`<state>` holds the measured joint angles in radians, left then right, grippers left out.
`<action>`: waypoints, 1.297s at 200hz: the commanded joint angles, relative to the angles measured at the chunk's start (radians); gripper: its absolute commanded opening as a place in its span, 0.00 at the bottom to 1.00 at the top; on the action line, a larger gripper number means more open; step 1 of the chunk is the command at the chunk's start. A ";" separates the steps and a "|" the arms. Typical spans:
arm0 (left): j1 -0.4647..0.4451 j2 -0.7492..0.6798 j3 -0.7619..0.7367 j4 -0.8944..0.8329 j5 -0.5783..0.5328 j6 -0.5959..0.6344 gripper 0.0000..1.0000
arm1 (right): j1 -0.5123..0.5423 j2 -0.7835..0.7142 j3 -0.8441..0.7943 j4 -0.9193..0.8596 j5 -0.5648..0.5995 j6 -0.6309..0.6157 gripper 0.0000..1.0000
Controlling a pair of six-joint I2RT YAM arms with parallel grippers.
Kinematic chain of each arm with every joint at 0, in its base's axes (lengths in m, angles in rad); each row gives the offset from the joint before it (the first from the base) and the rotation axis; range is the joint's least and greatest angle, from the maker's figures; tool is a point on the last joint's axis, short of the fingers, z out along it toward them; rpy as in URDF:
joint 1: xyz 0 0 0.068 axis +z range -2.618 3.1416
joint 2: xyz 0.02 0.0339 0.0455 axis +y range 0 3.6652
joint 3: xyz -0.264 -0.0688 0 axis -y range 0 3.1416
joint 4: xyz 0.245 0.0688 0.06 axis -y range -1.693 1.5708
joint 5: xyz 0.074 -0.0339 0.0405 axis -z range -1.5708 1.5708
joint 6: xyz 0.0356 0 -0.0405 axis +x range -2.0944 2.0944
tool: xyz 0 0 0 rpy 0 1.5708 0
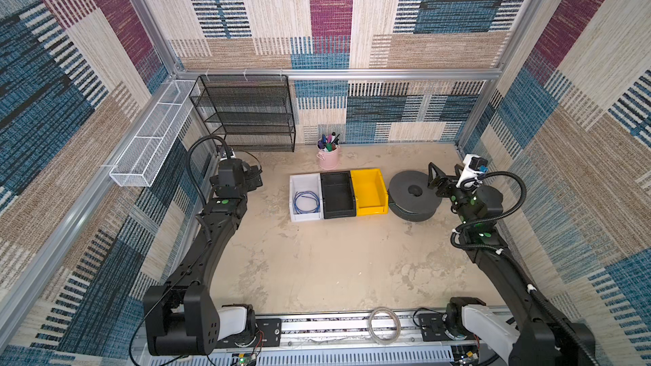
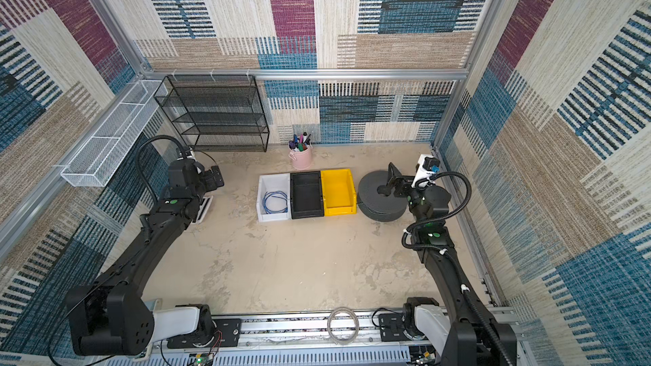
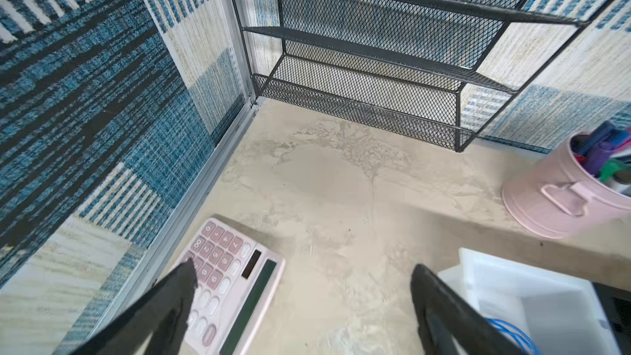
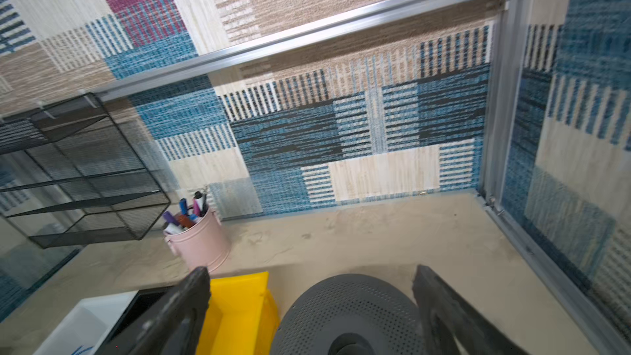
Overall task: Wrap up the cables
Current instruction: 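Raise the left arm toward the white bin while the right gripper reaches the grey spool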
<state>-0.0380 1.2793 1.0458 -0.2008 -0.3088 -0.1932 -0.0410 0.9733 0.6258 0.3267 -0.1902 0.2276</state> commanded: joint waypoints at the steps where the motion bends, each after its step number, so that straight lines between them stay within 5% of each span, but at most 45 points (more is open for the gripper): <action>1: -0.049 -0.041 0.041 -0.308 0.037 -0.107 0.99 | 0.001 -0.036 0.038 -0.288 -0.129 0.083 0.95; 27: -0.155 -0.120 0.048 -0.374 0.019 -0.133 0.99 | 0.001 -0.060 0.016 -0.341 -0.262 0.156 0.92; 60: -0.280 -0.164 0.054 -0.422 -0.016 -0.164 0.99 | -0.011 -0.040 0.025 -0.490 -0.224 0.126 0.92; 79: -0.329 -0.165 0.054 -0.434 -0.021 -0.191 0.99 | -0.091 0.024 0.043 -0.497 -0.317 0.128 0.92; 111: -0.344 -0.150 0.063 -0.435 0.055 -0.231 0.94 | -0.320 0.148 0.036 -0.400 -0.558 0.204 0.84; 150: -0.345 -0.096 0.105 -0.461 0.084 -0.233 0.92 | -0.450 0.259 0.009 -0.318 -0.610 0.212 0.84; 195: -0.345 -0.058 0.147 -0.459 0.108 -0.221 0.88 | -0.475 0.437 -0.069 0.015 -0.718 0.396 0.81; 259: -0.344 -0.075 0.137 -0.447 0.102 -0.232 0.88 | -0.468 0.648 -0.011 0.105 -0.774 0.381 0.79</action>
<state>-0.3824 1.2057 1.1828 -0.6510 -0.2058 -0.4019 -0.5152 1.5707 0.6018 0.3328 -0.9169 0.5861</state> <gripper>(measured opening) 0.876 0.795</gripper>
